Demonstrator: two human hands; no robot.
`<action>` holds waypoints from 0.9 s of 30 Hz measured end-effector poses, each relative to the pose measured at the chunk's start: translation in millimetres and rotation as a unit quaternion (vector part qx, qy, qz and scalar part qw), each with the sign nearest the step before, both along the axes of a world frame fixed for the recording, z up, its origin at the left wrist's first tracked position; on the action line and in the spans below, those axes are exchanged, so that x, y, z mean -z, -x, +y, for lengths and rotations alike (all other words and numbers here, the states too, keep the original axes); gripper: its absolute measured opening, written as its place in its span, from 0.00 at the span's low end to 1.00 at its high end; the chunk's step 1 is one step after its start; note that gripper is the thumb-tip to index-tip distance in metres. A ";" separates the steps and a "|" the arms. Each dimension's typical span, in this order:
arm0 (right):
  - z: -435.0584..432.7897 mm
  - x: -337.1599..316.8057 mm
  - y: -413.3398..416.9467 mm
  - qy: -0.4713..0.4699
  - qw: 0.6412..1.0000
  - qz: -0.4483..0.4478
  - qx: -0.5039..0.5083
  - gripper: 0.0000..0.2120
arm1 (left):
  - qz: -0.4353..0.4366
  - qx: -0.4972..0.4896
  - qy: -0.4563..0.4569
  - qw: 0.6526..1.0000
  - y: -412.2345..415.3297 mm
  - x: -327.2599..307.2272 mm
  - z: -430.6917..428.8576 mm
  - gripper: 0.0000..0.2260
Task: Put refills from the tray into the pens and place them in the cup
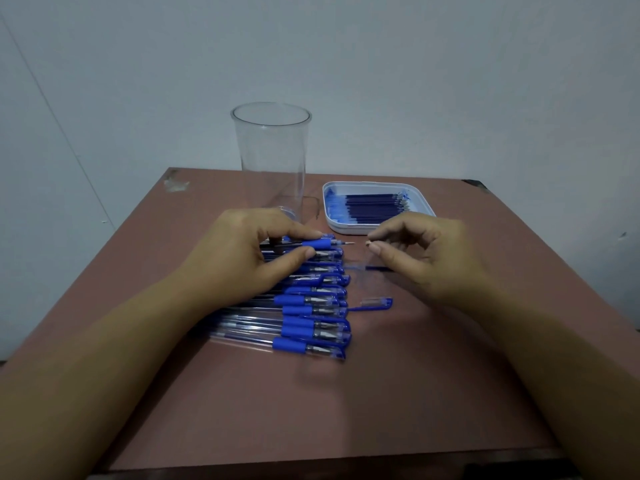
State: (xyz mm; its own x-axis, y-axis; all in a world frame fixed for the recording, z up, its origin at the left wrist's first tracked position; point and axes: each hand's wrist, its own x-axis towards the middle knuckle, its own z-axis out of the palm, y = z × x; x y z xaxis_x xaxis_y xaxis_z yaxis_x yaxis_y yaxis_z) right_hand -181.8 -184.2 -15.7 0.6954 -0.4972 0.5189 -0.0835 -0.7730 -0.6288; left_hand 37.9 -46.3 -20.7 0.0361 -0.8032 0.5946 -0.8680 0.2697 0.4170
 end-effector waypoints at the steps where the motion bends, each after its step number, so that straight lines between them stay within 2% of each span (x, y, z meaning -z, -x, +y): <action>1: 1.3 -0.2 -0.7 -0.003 1.000 -0.005 -0.007 0.07 | 0.001 0.000 0.001 1.000 0.0 0.1 0.0 0.10; 11: 9.4 1.2 -8.1 -0.019 0.999 -0.003 -0.048 0.09 | 0.011 0.022 0.010 1.000 8.1 -0.6 -0.6 0.10; 22: 2.6 1.9 -3.8 -0.049 0.997 -0.052 -0.017 0.12 | 0.010 0.004 0.023 1.000 3.3 -1.3 -0.1 0.09; 27: 10.2 1.9 -8.2 -0.041 0.998 -0.013 -0.056 0.09 | 0.000 0.018 0.015 1.000 7.9 -0.6 -1.3 0.10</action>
